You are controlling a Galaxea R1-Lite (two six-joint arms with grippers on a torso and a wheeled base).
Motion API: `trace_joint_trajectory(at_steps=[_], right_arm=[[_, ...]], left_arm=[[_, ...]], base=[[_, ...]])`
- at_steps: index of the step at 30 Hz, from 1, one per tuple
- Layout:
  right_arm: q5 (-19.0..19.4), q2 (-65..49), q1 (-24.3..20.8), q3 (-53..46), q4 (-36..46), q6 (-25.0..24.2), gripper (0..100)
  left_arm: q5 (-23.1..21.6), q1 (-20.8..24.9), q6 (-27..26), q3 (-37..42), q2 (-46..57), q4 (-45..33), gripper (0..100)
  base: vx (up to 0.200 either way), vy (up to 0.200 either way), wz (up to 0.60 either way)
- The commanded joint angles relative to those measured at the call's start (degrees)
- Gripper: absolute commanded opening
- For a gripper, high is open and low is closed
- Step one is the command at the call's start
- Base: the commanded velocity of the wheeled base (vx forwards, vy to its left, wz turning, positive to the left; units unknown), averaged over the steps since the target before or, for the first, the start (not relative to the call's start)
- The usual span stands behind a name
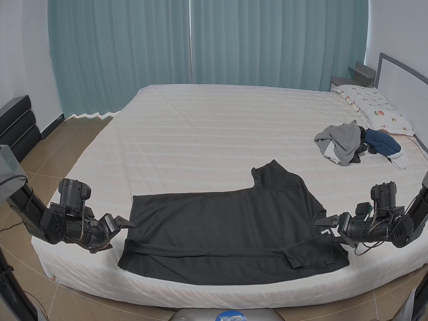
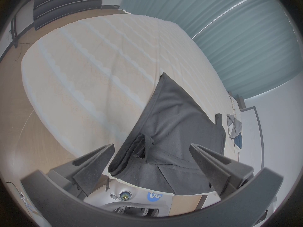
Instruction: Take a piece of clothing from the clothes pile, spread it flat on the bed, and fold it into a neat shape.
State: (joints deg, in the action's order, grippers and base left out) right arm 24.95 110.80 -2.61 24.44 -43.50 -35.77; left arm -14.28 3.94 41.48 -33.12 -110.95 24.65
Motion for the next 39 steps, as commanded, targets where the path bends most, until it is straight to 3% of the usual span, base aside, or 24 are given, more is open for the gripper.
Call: trace_joint_trajectory(at_steps=[1,10,18,23,29,34,39], right_arm=[[0.01,-0.06,-0.03,-0.01,-0.01,0.0,100],[0.01,-0.06,-0.03,-0.01,-0.01,0.0,100],[0.01,0.29,-0.12,0.17,-0.01,0.0,100],[0.01,0.47,0.32,0.34,-0.01,0.08,100],[0.01,0.65,0.59,0.34,-0.01,0.08,100],[0.01,1.0,0.68,0.43,-0.01,0.08,100],[0.01,1.61,0.94,0.43,-0.1,0.17,100]], left_arm=[[0.21,3.01,-0.09,1.92,0.56,-0.3,100],[0.12,5.03,0.18,1.92,0.12,-0.48,100],[0.12,6.17,2.64,-2.65,-4.98,-0.48,100],[0.3,4.5,10.9,-13.81,-10.61,-0.66,100],[2.23,1.69,16.87,-19.7,-13.51,-0.39,100],[2.32,-0.16,16.61,-18.91,-13.68,-0.13,100],[2.06,-0.6,8.0,-16.18,-12.8,0.05,100]], base=[[0.0,0.0,0.0],[0.0,0.0,0.0],[0.0,0.0,0.0],[0.0,0.0,0.0],[0.0,0.0,0.0],[0.0,0.0,0.0],[0.0,0.0,0.0]])
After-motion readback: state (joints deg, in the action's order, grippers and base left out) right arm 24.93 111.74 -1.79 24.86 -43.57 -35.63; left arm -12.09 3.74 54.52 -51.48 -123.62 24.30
